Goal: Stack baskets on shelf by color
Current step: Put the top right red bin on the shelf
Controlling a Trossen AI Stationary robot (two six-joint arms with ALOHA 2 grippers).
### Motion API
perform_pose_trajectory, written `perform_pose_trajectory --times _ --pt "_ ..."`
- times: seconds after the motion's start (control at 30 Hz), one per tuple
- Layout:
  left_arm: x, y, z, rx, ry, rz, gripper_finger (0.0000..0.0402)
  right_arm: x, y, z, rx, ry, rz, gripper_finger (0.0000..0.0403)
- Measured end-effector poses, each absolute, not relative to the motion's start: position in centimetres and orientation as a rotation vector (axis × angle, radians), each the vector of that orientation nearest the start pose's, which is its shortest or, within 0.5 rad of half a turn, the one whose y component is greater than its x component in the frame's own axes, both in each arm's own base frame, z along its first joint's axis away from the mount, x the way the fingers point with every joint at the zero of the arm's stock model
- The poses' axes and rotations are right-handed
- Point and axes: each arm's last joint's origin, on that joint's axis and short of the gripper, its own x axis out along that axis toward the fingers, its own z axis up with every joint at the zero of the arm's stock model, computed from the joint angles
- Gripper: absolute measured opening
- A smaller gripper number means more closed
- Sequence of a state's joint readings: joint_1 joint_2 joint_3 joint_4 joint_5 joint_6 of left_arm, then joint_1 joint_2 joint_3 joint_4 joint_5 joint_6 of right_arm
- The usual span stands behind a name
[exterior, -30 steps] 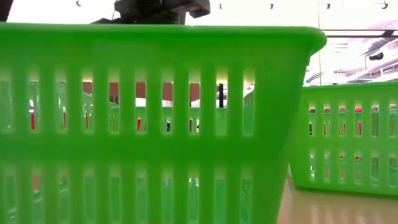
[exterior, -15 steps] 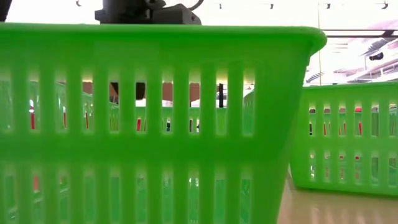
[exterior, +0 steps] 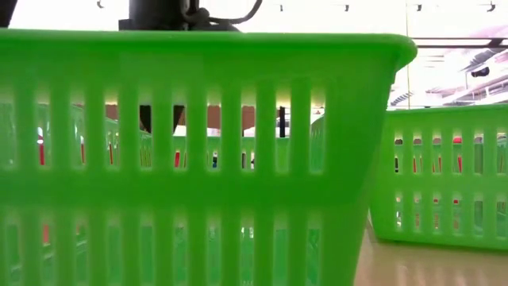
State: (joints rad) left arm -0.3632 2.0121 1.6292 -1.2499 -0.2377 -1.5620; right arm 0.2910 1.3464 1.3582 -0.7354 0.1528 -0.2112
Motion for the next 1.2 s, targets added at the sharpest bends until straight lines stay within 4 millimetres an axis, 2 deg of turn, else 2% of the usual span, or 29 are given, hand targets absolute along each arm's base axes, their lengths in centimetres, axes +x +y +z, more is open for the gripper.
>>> perform_pose_trajectory --times 0.13,0.37,0.6,0.7,0.83,1.03,1.2 --pt "35.7 -12.6 20.7 -0.731 1.17 1.06 0.0121 26.7 7.5 36.0 -0.362 0.692 0.207 0.0165" --pt "36.1 -12.9 18.2 -0.686 1.255 1.089 0.0121 26.7 7.5 36.0 -0.362 0.691 0.207 0.0165" --pt "36.2 -12.8 18.0 -0.642 1.248 1.08 0.0113 26.7 7.5 36.0 -0.371 0.689 0.21 0.0165" --pt "36.2 -13.1 17.9 -0.669 1.285 1.062 0.0088 26.8 7.5 36.0 -0.386 0.686 0.216 0.0165" --pt "36.2 -13.3 17.9 -0.697 1.339 1.014 0.0022 26.8 7.6 35.8 -0.382 0.687 0.231 0.0165" --pt "36.7 -13.7 18.7 -0.733 1.324 0.975 0.0018 26.8 7.6 35.5 -0.382 0.704 0.232 0.0165" --pt "37.3 -14.5 20.9 -0.752 1.303 0.918 0.0015 26.8 7.7 35.4 -0.358 0.709 0.226 0.0165"
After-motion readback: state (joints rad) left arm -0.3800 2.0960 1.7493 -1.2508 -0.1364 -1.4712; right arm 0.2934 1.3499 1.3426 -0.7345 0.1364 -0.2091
